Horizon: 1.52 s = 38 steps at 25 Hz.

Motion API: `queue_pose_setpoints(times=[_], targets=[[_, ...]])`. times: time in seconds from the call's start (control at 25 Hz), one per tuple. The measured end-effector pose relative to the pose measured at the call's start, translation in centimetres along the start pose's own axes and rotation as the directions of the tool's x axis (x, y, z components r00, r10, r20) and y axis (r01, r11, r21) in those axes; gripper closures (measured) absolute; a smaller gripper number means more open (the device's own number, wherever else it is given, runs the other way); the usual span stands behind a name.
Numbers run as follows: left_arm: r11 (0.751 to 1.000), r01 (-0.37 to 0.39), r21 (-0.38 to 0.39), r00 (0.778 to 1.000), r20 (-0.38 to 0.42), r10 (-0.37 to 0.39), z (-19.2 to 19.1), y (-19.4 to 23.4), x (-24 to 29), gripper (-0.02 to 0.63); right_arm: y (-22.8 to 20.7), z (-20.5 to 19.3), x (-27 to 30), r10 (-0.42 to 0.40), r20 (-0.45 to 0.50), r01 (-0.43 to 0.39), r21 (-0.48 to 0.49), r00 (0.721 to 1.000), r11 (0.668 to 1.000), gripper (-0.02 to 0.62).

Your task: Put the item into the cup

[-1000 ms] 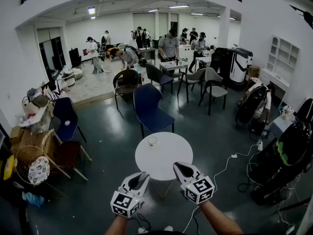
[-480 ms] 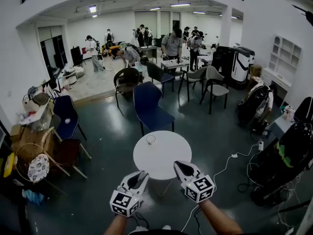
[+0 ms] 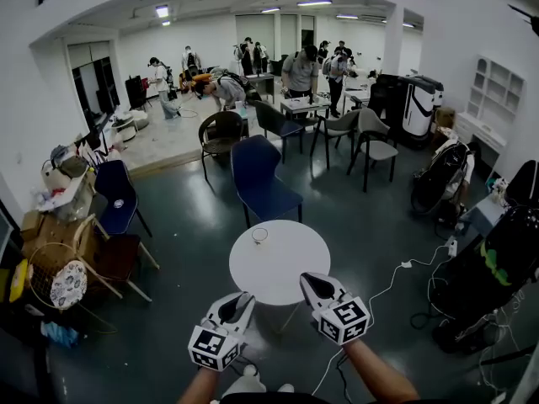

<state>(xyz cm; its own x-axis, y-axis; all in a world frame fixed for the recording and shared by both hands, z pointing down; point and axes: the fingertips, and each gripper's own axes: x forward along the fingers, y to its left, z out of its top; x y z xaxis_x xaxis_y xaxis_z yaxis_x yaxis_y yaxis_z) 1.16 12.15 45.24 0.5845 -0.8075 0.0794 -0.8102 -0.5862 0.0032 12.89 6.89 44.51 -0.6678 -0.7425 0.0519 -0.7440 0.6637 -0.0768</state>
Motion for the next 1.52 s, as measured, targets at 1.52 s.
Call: queue_pose_setpoints(times=[1.52], targets=[[0.999, 0.050, 0.016, 0.999, 0.008, -0.050, 0.6, 11.6, 8.9, 0.537, -5.0, 1.4, 12.9, -0.038, 0.006, 0.038, -0.023, 0.999, 0.999, 0.578]])
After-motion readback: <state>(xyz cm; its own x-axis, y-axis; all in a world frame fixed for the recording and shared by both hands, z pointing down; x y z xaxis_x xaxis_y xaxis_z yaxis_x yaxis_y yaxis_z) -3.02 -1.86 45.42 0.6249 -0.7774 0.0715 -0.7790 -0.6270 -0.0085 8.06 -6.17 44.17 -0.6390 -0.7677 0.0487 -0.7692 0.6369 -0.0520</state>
